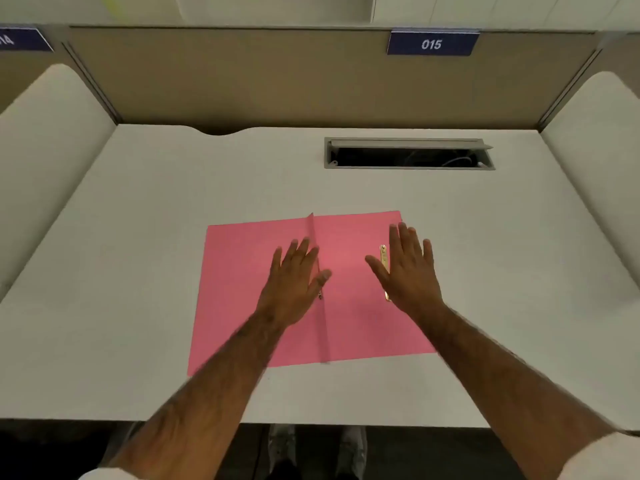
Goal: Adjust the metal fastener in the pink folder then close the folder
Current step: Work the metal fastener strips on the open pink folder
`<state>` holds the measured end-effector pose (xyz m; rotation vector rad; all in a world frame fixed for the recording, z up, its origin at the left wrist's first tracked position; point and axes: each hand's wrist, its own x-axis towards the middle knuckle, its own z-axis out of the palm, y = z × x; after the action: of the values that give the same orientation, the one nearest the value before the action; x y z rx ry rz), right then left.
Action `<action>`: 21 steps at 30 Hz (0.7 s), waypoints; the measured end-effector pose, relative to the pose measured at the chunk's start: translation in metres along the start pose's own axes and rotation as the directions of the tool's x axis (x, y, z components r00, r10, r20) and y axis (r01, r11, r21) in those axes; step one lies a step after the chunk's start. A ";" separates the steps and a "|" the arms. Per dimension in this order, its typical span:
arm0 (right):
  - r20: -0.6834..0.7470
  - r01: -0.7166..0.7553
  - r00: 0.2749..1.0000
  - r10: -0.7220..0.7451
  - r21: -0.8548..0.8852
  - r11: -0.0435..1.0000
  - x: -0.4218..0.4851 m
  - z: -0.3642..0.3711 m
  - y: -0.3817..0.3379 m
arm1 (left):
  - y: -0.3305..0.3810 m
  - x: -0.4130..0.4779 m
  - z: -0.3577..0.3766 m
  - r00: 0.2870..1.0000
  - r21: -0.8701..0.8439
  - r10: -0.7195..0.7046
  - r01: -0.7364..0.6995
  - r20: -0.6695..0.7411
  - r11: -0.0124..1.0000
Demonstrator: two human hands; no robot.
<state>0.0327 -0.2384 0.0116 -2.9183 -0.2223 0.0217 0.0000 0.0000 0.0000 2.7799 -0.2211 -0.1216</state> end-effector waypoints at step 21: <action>0.087 -0.050 0.995 0.051 -0.012 0.999 -0.042 0.097 0.014 | 0.060 0.073 0.048 0.991 0.191 0.132 -0.128 -0.012 0.973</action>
<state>-0.0095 -0.2381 -0.0861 -2.9355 -0.1626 0.1569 0.0583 -0.0839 -0.0287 2.9435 -0.4285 -0.0357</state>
